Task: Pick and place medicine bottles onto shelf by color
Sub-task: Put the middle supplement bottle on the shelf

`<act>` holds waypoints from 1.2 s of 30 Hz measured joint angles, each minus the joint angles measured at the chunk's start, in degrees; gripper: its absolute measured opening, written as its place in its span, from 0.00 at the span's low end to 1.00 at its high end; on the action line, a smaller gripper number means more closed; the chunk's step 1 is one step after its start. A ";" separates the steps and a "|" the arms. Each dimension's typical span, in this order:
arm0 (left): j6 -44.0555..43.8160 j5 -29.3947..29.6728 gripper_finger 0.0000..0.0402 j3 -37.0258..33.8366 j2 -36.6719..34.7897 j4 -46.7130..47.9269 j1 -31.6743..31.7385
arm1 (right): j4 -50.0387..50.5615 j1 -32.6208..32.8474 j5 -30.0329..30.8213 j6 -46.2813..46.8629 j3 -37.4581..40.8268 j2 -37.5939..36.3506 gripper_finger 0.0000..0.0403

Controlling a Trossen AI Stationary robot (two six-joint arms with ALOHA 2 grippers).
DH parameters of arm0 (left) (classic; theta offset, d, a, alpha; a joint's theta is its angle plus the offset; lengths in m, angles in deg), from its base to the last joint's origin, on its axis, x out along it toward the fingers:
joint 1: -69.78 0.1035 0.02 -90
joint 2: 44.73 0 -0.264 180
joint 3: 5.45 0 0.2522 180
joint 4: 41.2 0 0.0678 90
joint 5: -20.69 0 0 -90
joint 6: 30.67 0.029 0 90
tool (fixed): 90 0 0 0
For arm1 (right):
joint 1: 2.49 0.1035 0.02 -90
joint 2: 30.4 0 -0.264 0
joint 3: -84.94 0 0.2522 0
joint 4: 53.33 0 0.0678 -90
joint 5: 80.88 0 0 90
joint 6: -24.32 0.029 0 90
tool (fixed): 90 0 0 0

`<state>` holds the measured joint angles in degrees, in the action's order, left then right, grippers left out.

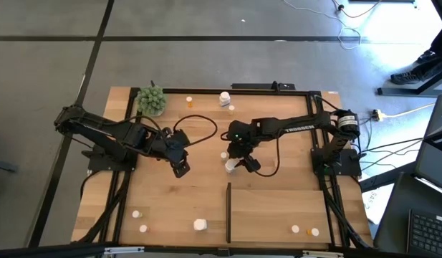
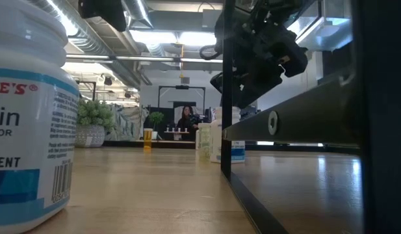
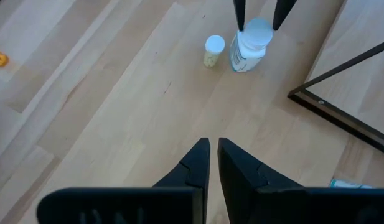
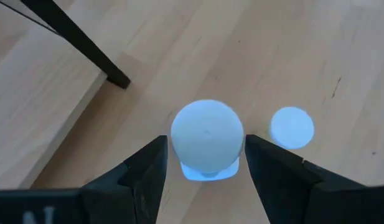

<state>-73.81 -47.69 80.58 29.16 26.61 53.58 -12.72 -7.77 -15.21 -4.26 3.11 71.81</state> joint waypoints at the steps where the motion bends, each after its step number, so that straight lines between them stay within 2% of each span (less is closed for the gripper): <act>1: 0.00 0.00 0.07 0.00 0.00 0.04 0.00 | 0.36 0.00 -0.15 -0.01 0.00 0.07 0.54; 36: 0.21 -0.02 0.07 0.00 0.00 0.79 0.00 | -2.24 0.00 -1.24 1.26 0.02 2.50 0.54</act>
<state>-73.59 -47.71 80.58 29.16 27.40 53.58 -14.96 -7.77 -16.45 -3.00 3.13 74.31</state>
